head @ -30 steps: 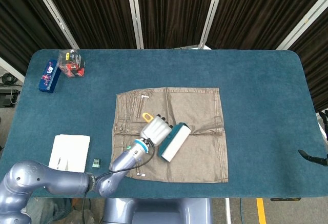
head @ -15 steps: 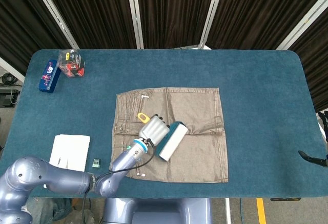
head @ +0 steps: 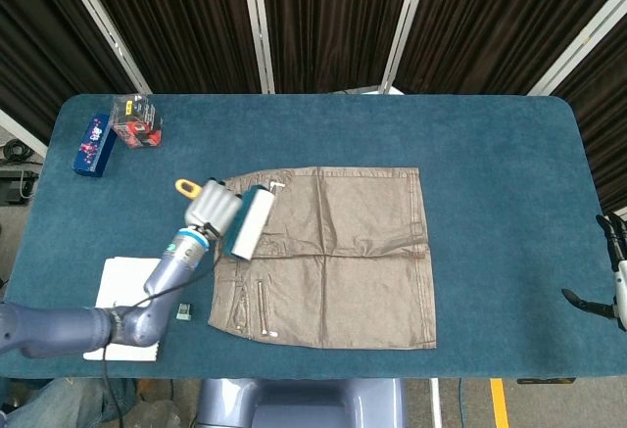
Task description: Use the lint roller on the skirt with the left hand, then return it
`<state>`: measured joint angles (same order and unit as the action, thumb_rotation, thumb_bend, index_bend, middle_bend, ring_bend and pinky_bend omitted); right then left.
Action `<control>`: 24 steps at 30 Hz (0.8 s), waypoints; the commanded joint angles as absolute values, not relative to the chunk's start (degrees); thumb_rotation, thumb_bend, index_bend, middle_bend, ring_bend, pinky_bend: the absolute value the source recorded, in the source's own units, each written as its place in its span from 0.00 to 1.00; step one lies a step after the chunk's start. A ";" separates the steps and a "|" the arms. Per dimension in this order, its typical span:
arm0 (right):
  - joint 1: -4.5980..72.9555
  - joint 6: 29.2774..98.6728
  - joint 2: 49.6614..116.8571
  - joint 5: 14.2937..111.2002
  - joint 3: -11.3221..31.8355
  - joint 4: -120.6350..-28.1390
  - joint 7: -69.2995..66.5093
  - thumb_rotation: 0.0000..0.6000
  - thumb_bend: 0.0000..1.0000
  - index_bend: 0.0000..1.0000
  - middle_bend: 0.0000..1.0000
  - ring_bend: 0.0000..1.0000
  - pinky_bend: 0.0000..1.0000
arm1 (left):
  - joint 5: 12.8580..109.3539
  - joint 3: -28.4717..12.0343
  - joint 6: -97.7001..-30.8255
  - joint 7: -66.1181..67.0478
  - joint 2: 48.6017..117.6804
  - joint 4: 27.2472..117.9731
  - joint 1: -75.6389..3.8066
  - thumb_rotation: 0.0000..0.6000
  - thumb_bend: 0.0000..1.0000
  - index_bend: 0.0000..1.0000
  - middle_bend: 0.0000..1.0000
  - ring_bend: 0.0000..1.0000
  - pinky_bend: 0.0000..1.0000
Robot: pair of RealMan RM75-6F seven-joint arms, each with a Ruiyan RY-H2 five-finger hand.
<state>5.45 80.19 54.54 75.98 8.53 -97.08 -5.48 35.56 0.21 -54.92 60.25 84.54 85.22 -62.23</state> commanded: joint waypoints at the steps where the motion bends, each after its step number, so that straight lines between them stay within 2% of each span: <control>1: 5.63 80.11 54.60 76.11 8.58 -97.36 -5.21 1.00 0.00 0.00 0.00 0.00 0.00 | 36.82 0.60 -54.68 59.30 84.19 84.92 -61.73 1.00 0.65 0.66 0.52 0.39 0.43; 24: 5.39 79.80 54.03 75.12 8.83 -96.34 -7.15 1.00 0.00 0.00 0.00 0.00 0.00 | 37.25 -2.81 -55.76 68.57 98.91 86.71 -70.14 1.00 0.66 0.66 0.52 0.39 0.43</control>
<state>5.42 79.77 54.04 75.13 8.82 -96.37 -7.11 37.33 -2.23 -55.78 67.15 97.20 86.54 -68.79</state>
